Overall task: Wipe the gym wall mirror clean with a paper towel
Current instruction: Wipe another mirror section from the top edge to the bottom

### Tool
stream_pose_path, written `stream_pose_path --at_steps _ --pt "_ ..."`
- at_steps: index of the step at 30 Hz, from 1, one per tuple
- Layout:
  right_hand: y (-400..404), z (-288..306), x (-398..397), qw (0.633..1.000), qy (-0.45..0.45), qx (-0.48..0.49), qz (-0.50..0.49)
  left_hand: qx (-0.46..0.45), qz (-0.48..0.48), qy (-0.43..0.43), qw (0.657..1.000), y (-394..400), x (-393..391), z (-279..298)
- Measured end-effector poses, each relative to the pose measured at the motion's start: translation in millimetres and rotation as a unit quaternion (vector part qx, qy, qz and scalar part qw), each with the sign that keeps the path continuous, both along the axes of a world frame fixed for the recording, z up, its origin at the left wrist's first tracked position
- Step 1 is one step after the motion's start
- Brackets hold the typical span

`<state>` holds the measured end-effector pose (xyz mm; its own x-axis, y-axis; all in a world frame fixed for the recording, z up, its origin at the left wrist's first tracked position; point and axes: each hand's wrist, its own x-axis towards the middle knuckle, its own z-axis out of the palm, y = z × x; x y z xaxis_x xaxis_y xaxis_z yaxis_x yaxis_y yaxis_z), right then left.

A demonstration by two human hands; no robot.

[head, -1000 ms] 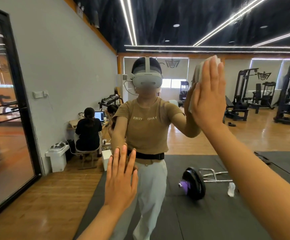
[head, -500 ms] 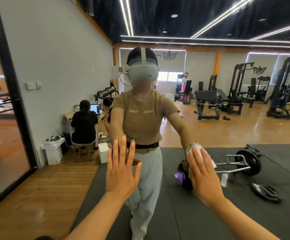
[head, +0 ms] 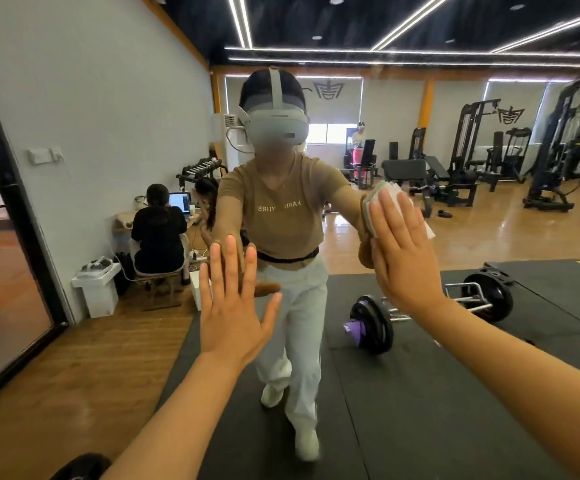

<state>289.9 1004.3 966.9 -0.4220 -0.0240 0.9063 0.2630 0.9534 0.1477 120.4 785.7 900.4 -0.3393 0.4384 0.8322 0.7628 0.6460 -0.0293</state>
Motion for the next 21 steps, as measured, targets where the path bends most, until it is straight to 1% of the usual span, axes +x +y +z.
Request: stream_pose_path --at_steps 2,5,7,9,12,15,21 --pt "4.4 -31.7 -2.8 1.0 0.016 0.011 0.015 0.019 -0.004 -0.003 1.0 2.8 3.6 0.2" --pt "14.6 -94.2 -5.1 0.999 0.012 0.052 0.012 0.071 -0.036 -0.035 0.996 14.5 11.3 -9.5" --pt "17.8 -131.6 -7.9 0.997 0.023 0.066 0.024 0.08 -0.054 -0.01 0.995 26.7 17.6 -26.6" --pt "20.8 -158.1 -10.8 0.997 0.023 0.072 0.027 0.056 -0.058 0.041 0.996 43.1 25.1 -47.6" --pt "24.9 -176.2 -8.7 0.996 0.014 0.082 0.039 0.061 -0.061 0.062 0.994 64.8 32.5 -72.5" --pt "31.1 -181.4 -6.2 0.993 0.001 0.112 0.04 0.089 -0.045 0.074 0.992 74.3 27.0 -79.1" --pt "31.4 -200.8 -5.9 0.991 0.029 0.122 0.046 0.099 -0.022 0.114 0.988 82.6 14.8 -92.9"
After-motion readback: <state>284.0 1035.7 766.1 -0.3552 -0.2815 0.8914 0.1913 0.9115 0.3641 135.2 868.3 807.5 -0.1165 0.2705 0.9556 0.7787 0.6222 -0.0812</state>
